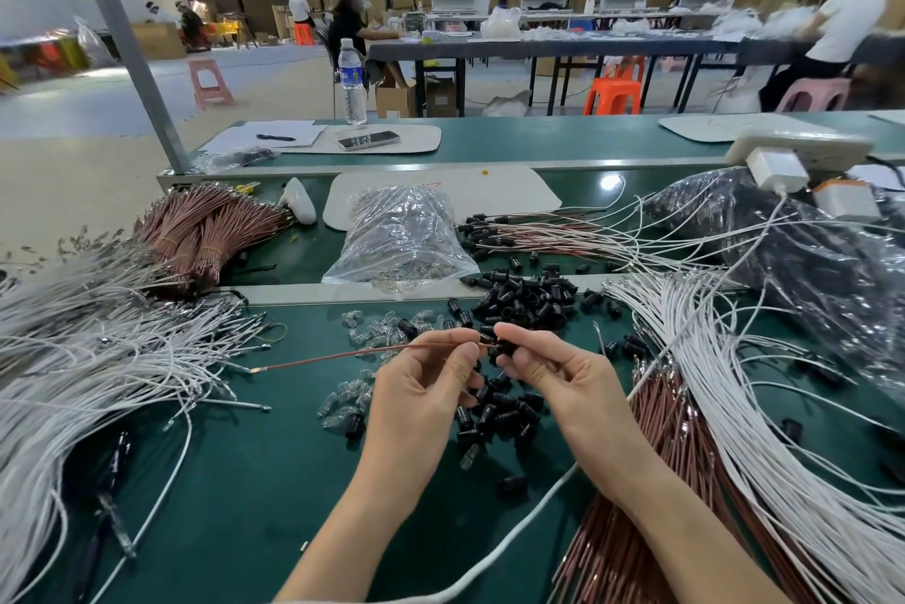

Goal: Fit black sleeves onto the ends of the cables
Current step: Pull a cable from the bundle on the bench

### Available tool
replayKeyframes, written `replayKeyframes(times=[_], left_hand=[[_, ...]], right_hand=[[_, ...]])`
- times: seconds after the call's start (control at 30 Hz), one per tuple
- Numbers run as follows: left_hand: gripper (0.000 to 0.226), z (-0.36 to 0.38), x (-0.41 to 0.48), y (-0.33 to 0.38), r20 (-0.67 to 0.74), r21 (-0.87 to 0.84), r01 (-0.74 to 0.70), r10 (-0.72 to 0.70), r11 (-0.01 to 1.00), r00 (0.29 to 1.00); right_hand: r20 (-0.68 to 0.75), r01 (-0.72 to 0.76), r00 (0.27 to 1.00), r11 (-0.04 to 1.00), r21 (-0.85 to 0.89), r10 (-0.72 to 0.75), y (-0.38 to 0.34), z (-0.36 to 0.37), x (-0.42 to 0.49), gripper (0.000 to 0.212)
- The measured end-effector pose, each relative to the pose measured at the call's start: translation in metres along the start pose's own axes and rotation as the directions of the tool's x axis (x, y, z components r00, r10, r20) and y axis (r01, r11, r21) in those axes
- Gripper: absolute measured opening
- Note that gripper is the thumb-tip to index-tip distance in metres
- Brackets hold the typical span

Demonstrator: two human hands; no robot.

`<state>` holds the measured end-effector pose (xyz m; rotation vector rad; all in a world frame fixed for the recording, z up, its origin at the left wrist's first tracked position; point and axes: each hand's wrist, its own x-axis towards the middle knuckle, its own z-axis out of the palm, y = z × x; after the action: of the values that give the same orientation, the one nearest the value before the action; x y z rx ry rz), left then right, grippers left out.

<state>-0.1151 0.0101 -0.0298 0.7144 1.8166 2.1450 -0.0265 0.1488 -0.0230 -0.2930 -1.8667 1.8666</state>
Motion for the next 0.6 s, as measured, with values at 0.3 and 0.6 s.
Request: replayKeyframes(times=[0.3,0.6], left_hand=[[0.010,0.0033,0.0003,-0.0015,-0.026,-0.088,0.024,-0.027,0.996,0.999],[0.020,0.0041,0.0006,-0.0008,-0.021,-0.196,0.110,-0.116,0.975,0.993]], right_hand=[[-0.044,0.016,0.999,1.000,-0.012,-0.017,0.0022,-0.0007,0.0028,0.054],[-0.025,0.028,0.999,0.999,-0.022,-0.029,0.0032,-0.0001,0.0018,0.050]])
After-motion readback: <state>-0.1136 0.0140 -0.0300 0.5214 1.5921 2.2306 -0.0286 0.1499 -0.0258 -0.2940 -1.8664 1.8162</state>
